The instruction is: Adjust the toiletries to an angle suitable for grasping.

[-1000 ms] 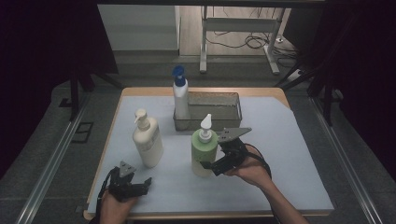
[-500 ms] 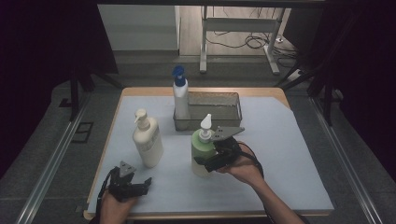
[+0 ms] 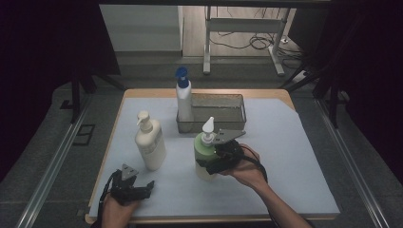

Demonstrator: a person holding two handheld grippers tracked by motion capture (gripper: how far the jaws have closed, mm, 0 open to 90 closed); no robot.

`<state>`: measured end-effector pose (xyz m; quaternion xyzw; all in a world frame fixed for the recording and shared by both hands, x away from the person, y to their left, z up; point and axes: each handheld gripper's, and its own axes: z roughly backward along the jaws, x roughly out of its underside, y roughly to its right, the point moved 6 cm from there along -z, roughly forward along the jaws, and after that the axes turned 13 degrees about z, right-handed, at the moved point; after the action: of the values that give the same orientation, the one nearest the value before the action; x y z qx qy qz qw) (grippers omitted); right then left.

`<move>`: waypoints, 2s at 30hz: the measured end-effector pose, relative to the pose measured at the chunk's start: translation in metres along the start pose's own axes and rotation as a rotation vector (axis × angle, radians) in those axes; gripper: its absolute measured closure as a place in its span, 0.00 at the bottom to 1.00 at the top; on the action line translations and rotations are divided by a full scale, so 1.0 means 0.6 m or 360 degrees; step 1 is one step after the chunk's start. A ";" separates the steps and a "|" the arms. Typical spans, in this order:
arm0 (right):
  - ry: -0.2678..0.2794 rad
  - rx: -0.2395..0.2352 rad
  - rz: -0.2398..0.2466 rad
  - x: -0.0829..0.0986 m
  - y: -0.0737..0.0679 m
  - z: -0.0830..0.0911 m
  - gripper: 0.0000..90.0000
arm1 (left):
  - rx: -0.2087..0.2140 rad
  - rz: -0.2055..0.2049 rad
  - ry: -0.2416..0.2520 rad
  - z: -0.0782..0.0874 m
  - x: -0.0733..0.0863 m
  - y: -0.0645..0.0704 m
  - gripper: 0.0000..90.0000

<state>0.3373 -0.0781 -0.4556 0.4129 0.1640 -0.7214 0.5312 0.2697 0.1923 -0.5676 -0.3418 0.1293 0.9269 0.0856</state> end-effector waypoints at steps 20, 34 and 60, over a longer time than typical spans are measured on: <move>-0.0022 0.0057 -0.0096 -0.031 0.043 0.037 0.13 | 0.0000 0.0001 -0.0001 0.000 0.000 0.000 0.14; 0.0001 0.0148 -0.0162 -0.063 0.094 0.057 0.13 | 0.0001 0.0001 0.0000 0.000 0.000 0.000 0.14; 0.0004 0.0318 -0.0203 -0.122 0.178 0.050 0.14 | 0.0000 0.0002 0.0003 0.000 0.000 0.000 0.14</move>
<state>0.4280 -0.0932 -0.3593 0.4535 0.1180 -0.7660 0.4401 0.2700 0.1922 -0.5676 -0.3426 0.1296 0.9266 0.0848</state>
